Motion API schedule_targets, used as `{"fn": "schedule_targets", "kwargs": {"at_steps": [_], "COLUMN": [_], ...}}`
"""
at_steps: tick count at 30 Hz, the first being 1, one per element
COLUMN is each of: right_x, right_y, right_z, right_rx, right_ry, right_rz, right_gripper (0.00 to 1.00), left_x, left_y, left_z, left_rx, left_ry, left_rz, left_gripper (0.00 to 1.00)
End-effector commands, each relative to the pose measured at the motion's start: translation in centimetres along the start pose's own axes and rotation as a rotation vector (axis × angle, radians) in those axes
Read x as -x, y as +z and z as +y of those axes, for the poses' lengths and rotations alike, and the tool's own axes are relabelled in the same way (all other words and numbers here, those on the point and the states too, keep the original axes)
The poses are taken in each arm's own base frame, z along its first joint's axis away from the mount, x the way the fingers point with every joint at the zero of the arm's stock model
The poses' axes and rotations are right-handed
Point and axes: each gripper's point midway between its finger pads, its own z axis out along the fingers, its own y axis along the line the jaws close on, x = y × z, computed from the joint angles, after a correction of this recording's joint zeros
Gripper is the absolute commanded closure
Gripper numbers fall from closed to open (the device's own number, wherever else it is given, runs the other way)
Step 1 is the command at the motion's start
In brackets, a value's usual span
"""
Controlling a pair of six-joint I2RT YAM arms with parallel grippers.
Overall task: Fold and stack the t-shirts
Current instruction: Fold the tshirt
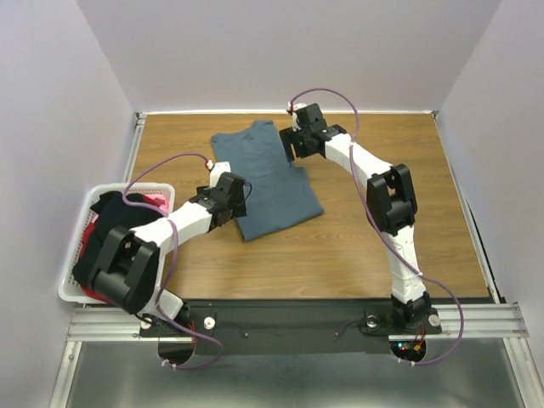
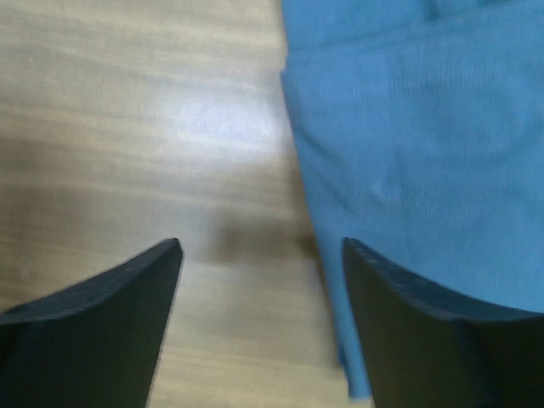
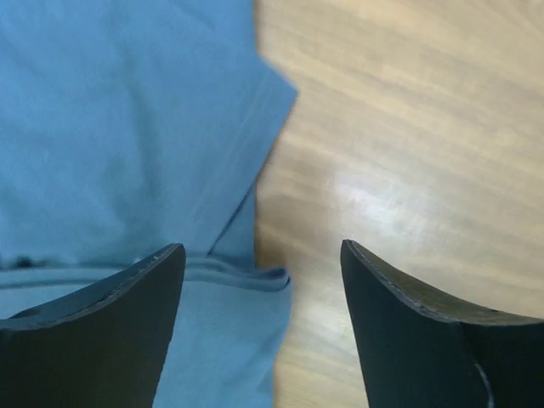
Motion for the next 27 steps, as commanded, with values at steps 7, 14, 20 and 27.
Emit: {"fn": "schedule_targets", "kwargs": {"at_steps": [7,14,20,27], "right_x": [-3.3,-6.8,-8.4,-9.5], "right_y": [-7.7,-11.3,-12.8,-13.6], "right_z": [1.0,2.7,3.8,4.9], "right_rx": [0.047,0.145,0.208,0.335], "right_ry": [0.143,0.231,0.293,0.387], "right_rz": [0.035,0.088,0.107,0.118], "right_gripper": [0.31,0.42,0.48,0.75], "left_x": [5.6,5.7,8.4,9.2], "left_y": [4.4,7.5,6.6,-2.1], "left_z": [-1.6,1.2,3.1,-2.0], "left_rx": [0.080,0.194,0.206,-0.075], "left_ry": [0.003,0.001,-0.021,-0.141], "left_rz": [-0.068,-0.021,-0.069,-0.114], "left_gripper": [0.45,0.57,0.47,0.21]}}
